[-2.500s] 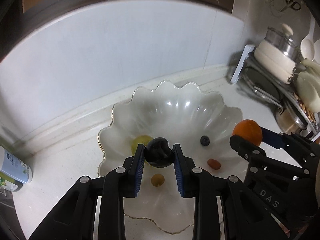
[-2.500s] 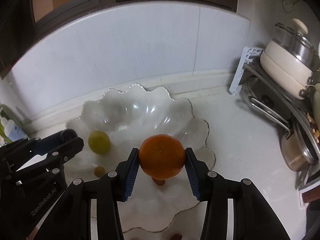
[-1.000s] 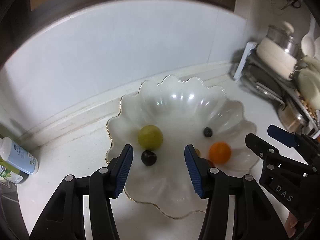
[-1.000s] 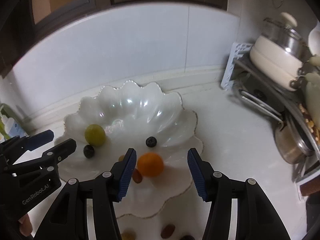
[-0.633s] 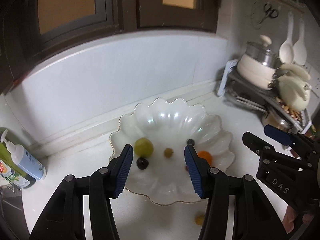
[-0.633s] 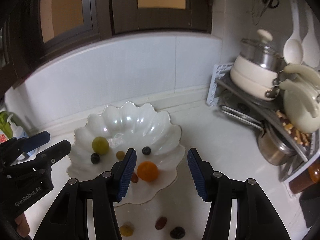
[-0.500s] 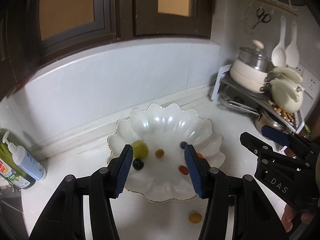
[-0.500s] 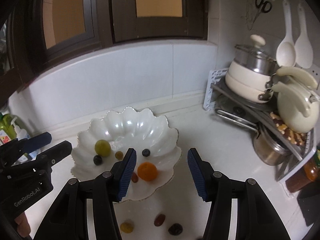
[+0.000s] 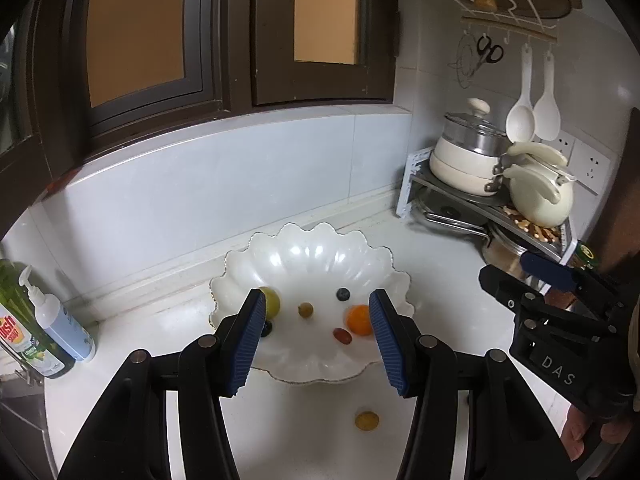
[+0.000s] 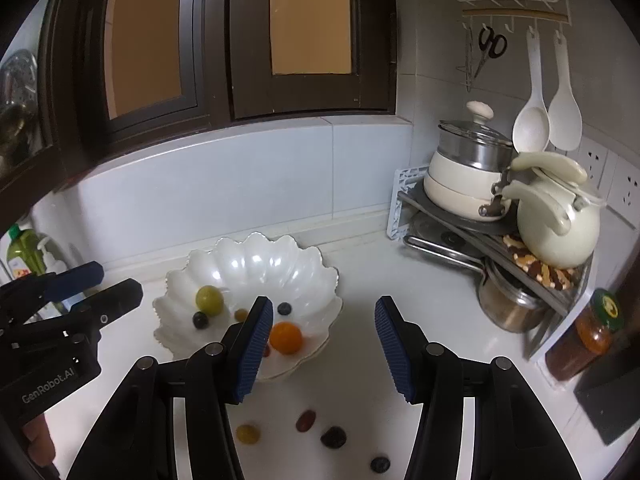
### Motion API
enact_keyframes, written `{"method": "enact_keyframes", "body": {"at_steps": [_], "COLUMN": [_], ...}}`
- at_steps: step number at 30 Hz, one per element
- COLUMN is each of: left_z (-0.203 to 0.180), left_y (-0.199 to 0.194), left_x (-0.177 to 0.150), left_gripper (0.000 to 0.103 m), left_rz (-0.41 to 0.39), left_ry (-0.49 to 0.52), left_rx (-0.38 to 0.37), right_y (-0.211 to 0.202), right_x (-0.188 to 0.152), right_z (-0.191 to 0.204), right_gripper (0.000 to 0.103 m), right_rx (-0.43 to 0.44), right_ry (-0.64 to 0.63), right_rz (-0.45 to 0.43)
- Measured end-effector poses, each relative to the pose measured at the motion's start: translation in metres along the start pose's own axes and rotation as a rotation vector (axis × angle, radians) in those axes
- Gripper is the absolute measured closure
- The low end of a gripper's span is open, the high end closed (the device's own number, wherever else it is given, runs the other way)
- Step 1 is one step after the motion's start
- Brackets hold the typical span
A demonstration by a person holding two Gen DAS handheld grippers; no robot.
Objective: Organize fruits
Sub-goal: 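Raise both open tools out of the bowl and back away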
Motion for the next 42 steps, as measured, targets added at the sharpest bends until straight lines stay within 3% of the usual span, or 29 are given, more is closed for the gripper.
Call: {"method": "enact_keyframes", "body": {"at_steps": [9, 20, 42], "left_z": [-0.007, -0.013, -0.026], "left_y": [-0.016, -0.013, 0.011], "left_x": [-0.018, -0.051, -0.093], "left_gripper": [0.050, 0.050, 0.050], "left_rz": [-0.033, 0.008, 0.087], "left_ry": [0.023, 0.016, 0.050], "left_rx": [0.035, 0.012, -0.015], "right_y": [-0.015, -0.026, -0.004], "right_x": [-0.019, -0.042, -0.089], "right_z": [0.001, -0.001, -0.010], "right_gripper": [0.048, 0.048, 0.048], "right_rx": [0.009, -0.020, -0.009], "right_ry": [0.014, 0.000, 0.025], "right_rz": [-0.004, -0.011, 0.085]}}
Point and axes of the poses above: each gripper's, at about its wrist camera, not at the fingertips, and y roughly the way its jaws point, z to its left, x to its top, the point moved 8 cm from there along y, roughly the way its jaws point, and after that the axes turned 4 degrees about z, right-handed, at the moved point
